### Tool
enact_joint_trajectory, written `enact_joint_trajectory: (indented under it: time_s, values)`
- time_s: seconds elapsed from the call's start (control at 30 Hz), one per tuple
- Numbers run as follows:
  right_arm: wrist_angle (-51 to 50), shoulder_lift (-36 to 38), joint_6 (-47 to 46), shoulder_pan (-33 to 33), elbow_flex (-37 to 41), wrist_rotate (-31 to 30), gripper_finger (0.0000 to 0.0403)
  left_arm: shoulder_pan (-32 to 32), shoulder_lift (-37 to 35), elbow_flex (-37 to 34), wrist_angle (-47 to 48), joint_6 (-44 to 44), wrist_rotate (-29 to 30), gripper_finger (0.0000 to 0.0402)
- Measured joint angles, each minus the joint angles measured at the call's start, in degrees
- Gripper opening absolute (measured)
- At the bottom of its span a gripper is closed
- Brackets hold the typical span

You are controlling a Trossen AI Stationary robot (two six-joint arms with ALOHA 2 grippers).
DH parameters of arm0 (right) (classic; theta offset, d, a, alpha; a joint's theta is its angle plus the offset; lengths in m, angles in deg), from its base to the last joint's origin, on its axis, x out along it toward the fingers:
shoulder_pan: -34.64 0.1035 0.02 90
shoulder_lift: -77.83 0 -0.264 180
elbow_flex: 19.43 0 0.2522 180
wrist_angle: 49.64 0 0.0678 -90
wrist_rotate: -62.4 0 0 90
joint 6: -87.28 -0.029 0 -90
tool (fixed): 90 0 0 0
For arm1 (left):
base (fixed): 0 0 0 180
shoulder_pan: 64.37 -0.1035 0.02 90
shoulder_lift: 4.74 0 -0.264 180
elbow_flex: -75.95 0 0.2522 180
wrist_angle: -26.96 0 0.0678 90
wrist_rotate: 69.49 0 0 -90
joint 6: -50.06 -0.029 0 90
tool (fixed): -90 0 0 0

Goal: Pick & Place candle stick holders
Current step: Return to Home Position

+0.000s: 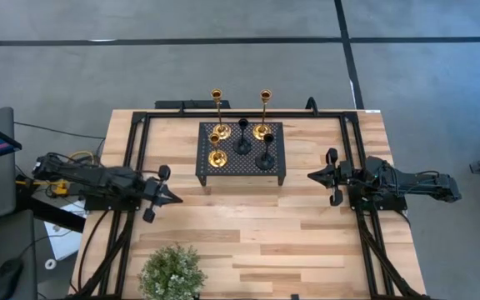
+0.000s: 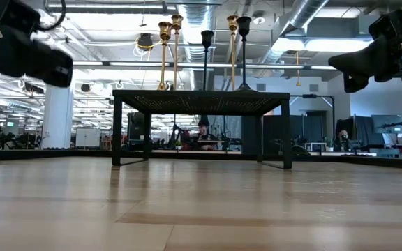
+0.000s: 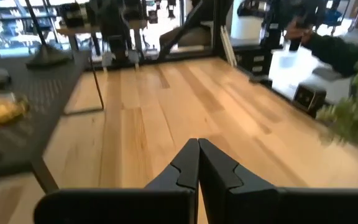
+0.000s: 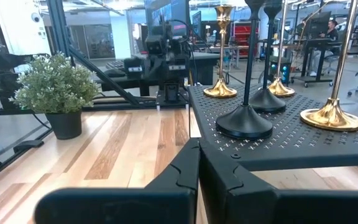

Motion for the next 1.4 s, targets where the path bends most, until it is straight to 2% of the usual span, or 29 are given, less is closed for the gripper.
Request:
enact_joint_trajectory:
  time_s: [0.8,1.4]
  values:
    - [0.00,-0.02,-0.04,0.00,0.02,0.00,0.0000,-0.02,20.44,-1.44,-1.97,1.09,0.66,0.0004]
    - [0.00,-0.02,-0.06,0.02,0.02,0.00,0.0000,-0.02,22.91,-1.44,-3.04,1.07,0.63,0.0004]
